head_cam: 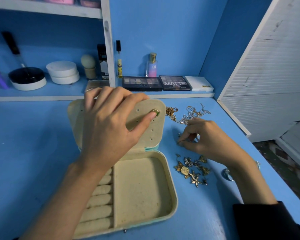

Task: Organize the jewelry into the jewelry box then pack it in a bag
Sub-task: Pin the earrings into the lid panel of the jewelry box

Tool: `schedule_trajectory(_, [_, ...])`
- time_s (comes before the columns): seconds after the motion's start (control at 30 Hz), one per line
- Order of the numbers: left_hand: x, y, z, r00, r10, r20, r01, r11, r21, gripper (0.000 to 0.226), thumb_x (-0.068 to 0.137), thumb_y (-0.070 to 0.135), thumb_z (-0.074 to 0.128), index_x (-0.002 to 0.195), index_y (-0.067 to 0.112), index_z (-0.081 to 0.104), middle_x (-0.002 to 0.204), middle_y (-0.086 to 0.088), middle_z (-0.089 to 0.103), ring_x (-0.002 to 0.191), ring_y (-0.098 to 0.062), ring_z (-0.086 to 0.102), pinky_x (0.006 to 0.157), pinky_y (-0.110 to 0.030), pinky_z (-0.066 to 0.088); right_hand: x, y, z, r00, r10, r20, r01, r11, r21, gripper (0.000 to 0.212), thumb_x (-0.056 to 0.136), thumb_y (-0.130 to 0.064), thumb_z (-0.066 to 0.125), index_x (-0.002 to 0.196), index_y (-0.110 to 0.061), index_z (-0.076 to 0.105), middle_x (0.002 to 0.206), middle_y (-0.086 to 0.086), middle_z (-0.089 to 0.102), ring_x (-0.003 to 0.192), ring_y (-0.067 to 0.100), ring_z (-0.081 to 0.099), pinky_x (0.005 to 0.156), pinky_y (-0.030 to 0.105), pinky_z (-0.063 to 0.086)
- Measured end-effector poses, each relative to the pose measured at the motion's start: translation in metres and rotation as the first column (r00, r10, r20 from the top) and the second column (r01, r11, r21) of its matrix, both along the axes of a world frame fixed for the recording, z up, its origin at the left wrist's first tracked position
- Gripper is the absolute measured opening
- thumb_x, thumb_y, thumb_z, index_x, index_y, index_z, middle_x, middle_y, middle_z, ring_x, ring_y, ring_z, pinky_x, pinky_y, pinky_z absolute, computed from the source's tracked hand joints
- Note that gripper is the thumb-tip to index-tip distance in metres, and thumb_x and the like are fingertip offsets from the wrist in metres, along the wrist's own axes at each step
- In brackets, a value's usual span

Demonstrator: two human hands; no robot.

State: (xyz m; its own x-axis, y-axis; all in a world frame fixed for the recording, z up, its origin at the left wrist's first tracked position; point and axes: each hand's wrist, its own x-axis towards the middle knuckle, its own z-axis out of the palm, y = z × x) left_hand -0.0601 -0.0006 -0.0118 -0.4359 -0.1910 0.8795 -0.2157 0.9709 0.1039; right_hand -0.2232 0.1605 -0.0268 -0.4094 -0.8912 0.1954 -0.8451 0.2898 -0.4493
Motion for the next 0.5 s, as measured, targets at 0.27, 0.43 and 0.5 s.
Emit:
schedule_trajectory(0.27, [0.0, 0.0006, 0.0002, 1.0, 0.001, 0.0, -0.001, 1.0, 0.002, 0.027, 0.087, 0.04, 0.067, 0.096, 0.015, 0.071, 0.084, -0.003, 0.064, 0.082, -0.024, 0.055, 0.083, -0.036, 0.031, 0.0008, -0.0005, -0.0015, 1.0, 0.008, -0.004, -0.008, 1.0, 0.028, 0.004, 0.077, -0.015, 0.073, 0.076, -0.019, 0.073, 0.068, -0.003, 0.055, 0.072, 0.009, 0.049, 0.067, 0.022, 0.042])
schedule_trajectory(0.43, [0.0002, 0.0013, 0.0012, 1.0, 0.0, -0.003, 0.0, 1.0, -0.001, 0.027, 0.086, 0.04, 0.068, 0.095, 0.015, 0.071, 0.083, -0.003, 0.064, 0.081, -0.024, 0.055, 0.082, -0.036, 0.032, 0.0027, -0.002, -0.0028, 0.999, 0.006, -0.036, -0.004, 0.998, 0.062, 0.006, 0.078, -0.013, 0.071, 0.074, -0.018, 0.071, 0.066, -0.008, 0.052, 0.07, 0.004, 0.046, 0.067, 0.024, 0.041])
schedule_trajectory(0.5, [0.0006, 0.0015, 0.0022, 1.0, 0.001, 0.002, -0.001, 1.0, -0.006, 0.027, 0.086, 0.04, 0.068, 0.095, 0.015, 0.071, 0.083, -0.002, 0.063, 0.081, -0.024, 0.055, 0.082, -0.036, 0.032, 0.0038, -0.0021, -0.0012, 1.0, 0.011, -0.009, -0.01, 0.999, 0.052, 0.007, 0.079, -0.012, 0.07, 0.075, -0.018, 0.071, 0.067, -0.008, 0.053, 0.069, 0.005, 0.046, 0.065, 0.017, 0.038])
